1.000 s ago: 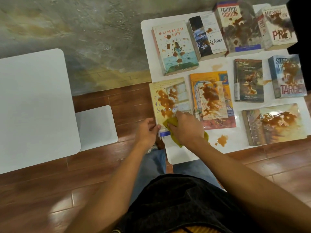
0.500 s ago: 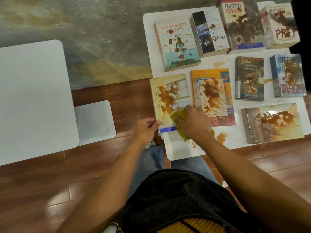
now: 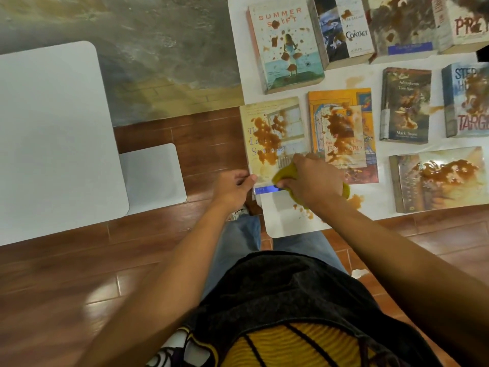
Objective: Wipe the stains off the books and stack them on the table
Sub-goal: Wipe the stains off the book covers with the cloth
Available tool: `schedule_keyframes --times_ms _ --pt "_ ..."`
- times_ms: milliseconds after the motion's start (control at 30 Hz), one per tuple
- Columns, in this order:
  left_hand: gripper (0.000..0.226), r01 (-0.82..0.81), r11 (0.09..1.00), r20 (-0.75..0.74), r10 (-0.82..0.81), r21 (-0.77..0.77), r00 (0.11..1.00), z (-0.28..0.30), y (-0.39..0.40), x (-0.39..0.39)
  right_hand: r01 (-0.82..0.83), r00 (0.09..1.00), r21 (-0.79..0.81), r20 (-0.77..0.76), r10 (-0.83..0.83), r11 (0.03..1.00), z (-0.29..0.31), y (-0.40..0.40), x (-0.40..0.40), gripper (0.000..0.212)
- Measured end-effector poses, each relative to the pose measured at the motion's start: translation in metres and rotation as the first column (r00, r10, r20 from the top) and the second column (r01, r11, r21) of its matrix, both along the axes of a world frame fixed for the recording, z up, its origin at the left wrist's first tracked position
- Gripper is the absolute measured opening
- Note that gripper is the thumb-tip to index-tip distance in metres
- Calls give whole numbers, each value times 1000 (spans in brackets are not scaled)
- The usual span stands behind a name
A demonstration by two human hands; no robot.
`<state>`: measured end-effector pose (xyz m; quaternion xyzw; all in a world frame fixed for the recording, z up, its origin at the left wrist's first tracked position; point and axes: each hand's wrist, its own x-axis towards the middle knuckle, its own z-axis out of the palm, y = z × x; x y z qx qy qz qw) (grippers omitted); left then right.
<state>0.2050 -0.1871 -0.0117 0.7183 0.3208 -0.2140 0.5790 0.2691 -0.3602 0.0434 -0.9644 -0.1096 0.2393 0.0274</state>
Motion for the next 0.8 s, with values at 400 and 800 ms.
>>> schedule_keyframes --times_ms 400,800 --pt "29 42 999 -1 -42 -8 999 -1 -1 -1 40 999 -29 -3 -40 999 -3 -4 18 57" --pt "31 37 999 -8 -37 -22 999 -3 0 -5 278 961 148 -57 -272 949 -11 -15 25 46"
